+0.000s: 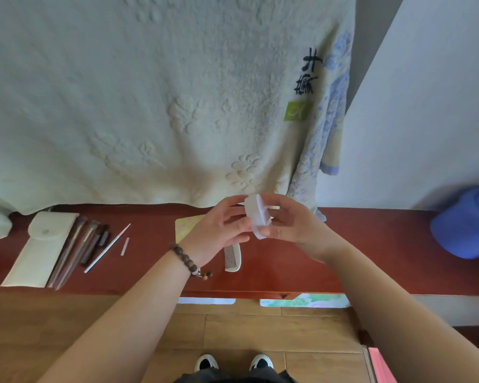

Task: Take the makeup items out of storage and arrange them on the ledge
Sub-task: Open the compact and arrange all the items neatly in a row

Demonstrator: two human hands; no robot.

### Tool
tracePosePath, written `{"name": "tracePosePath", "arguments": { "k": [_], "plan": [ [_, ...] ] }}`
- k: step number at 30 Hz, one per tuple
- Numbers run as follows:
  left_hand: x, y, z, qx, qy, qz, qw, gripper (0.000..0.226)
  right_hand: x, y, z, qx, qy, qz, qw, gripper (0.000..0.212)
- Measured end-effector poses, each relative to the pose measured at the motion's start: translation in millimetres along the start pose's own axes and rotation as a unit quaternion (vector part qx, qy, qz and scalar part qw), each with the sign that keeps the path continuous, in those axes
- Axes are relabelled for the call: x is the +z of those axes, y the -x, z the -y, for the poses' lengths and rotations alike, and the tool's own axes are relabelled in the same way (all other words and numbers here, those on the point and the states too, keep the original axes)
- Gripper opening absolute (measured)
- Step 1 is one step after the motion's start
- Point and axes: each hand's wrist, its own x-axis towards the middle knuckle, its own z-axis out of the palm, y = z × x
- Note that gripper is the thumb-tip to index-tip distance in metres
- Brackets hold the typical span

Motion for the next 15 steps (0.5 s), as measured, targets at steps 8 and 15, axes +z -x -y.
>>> {"name": "tracePosePath", "arguments": {
  "k": [8, 15],
  "plan": [
    [1.5, 3.7, -18.2, 0.026, 0.047, 0.034, 0.998, 0.054, 5.9, 3.3, 20.6, -0.024, 0.065, -0.007, 0.998, 0.071],
    [-6.3, 5.7, -21.0, 0.021, 0.058, 0.072, 0.996, 0.056, 10.6, 5.6, 28.2, -0.029, 0.077, -0.02, 0.996, 0.061]
  ]
}}
